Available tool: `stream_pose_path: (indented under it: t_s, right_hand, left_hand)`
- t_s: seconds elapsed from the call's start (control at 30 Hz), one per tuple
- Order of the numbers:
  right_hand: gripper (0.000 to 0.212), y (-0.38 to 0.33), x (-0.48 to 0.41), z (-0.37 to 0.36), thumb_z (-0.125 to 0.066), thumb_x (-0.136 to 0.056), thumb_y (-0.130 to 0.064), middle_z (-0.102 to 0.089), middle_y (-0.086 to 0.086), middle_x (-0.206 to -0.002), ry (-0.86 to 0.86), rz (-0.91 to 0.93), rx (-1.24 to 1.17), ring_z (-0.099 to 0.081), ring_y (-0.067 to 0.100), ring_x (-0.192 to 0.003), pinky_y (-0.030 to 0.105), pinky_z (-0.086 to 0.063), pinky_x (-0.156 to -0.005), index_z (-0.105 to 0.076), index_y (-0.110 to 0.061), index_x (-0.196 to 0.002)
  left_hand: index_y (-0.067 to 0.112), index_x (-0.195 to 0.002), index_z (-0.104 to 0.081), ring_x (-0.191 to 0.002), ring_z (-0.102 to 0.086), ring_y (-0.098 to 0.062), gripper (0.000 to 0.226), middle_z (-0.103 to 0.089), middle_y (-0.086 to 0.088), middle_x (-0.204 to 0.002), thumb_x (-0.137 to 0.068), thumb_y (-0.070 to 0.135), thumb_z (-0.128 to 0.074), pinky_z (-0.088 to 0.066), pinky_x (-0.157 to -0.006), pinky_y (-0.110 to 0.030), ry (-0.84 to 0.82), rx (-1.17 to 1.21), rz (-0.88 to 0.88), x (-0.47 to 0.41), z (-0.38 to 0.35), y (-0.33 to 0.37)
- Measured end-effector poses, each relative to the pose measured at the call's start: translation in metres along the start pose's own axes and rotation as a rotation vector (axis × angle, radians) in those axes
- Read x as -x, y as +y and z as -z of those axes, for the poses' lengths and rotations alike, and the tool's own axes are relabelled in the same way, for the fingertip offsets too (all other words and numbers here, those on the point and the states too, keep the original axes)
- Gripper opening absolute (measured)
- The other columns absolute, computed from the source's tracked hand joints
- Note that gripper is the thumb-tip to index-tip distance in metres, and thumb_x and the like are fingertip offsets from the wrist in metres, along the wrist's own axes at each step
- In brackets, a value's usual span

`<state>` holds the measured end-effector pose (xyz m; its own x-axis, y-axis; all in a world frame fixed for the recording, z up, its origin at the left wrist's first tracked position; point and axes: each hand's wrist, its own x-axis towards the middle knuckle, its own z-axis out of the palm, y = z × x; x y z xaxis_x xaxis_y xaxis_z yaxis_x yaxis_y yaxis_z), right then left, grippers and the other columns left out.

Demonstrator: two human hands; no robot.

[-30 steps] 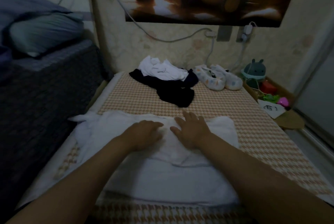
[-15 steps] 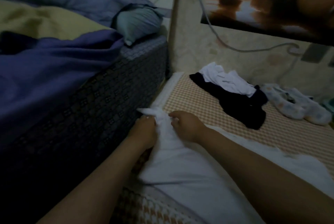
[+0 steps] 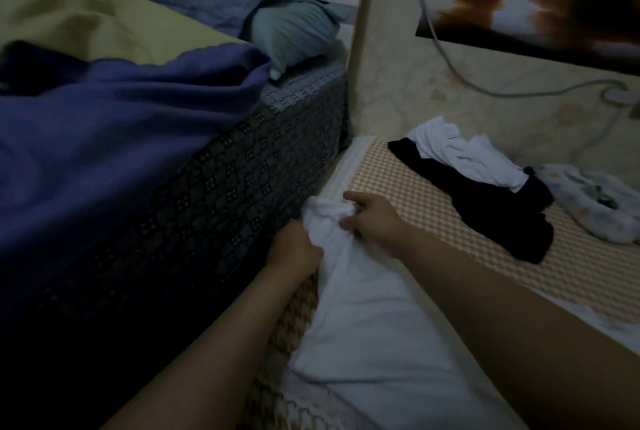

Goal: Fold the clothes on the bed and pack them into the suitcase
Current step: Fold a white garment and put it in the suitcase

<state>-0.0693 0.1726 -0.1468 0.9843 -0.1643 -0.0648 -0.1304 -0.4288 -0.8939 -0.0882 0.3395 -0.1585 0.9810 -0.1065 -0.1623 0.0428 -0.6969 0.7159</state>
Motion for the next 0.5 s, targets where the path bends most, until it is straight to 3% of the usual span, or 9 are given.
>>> stream_pose_path:
  t_s: [0.07, 0.17, 0.27, 0.37, 0.43, 0.5]
  right_hand:
    - [0.068, -0.001, 0.002, 0.012, -0.069, -0.078, 0.006, -0.056, 0.011, -0.129, -0.066, -0.064, -0.09, -0.063, 0.023, -0.097, 0.035, -0.057, -0.08, -0.047, -0.011, -0.14]
    - [0.057, -0.006, 0.003, 0.023, -0.054, -0.08, 0.018, -0.059, 0.018, -0.129, -0.259, -0.037, -0.258, -0.06, 0.035, -0.112, 0.05, -0.049, -0.098, -0.064, -0.019, -0.122]
    - [0.051, -0.02, 0.013, 0.028, -0.045, -0.08, 0.024, -0.064, 0.013, -0.108, -0.339, 0.0, -0.315, -0.063, 0.029, -0.097, 0.038, -0.053, -0.081, -0.07, -0.018, -0.094]
    - [0.041, -0.021, 0.025, 0.037, -0.052, -0.079, 0.021, -0.066, 0.008, -0.088, -0.311, -0.006, -0.3, -0.063, 0.021, -0.078, 0.028, -0.052, -0.067, -0.07, -0.015, -0.085]
    - [0.036, -0.017, 0.034, 0.049, -0.063, -0.076, 0.016, -0.066, 0.001, -0.081, -0.21, 0.009, -0.18, -0.06, 0.014, -0.07, 0.021, -0.049, -0.061, -0.073, -0.018, -0.083]
    - [0.032, -0.01, 0.044, 0.063, -0.07, -0.074, 0.011, -0.065, -0.008, -0.076, -0.104, 0.05, 0.002, -0.059, 0.003, -0.065, 0.013, -0.046, -0.057, -0.074, -0.019, -0.085]
  left_hand:
    - [-0.003, -0.113, -0.064, -0.104, -0.063, -0.032, 0.036, -0.065, -0.02, -0.115, -0.088, 0.022, -0.059, -0.052, -0.082, -0.032, 0.008, 0.108, 0.03, 0.0, 0.002, 0.005]
    - [-0.005, -0.111, -0.065, -0.103, -0.063, -0.036, 0.046, -0.064, -0.025, -0.113, -0.083, 0.032, -0.061, -0.051, -0.087, -0.041, -0.004, 0.222, 0.051, 0.004, 0.003, 0.017]
    - [0.004, -0.113, -0.065, -0.101, -0.066, -0.033, 0.055, -0.067, -0.018, -0.109, -0.075, 0.042, -0.076, -0.055, -0.087, -0.038, -0.151, 0.586, 0.131, 0.011, 0.001, 0.028]
    - [0.001, -0.112, -0.068, -0.095, -0.068, -0.031, 0.041, -0.069, -0.021, -0.106, -0.077, 0.021, -0.077, -0.055, -0.086, -0.042, -0.253, 0.951, 0.217, 0.005, 0.006, 0.03]
    - [0.006, -0.109, -0.07, -0.094, -0.068, -0.03, 0.028, -0.07, -0.018, -0.106, -0.081, 0.009, -0.071, -0.056, -0.082, -0.038, -0.195, 1.047, 0.187, 0.002, 0.009, 0.033]
    - [0.013, -0.107, -0.069, -0.094, -0.066, -0.023, 0.024, -0.07, -0.006, -0.102, -0.083, 0.008, -0.07, -0.057, -0.081, -0.035, -0.009, 0.908, 0.027, 0.003, 0.009, 0.038]
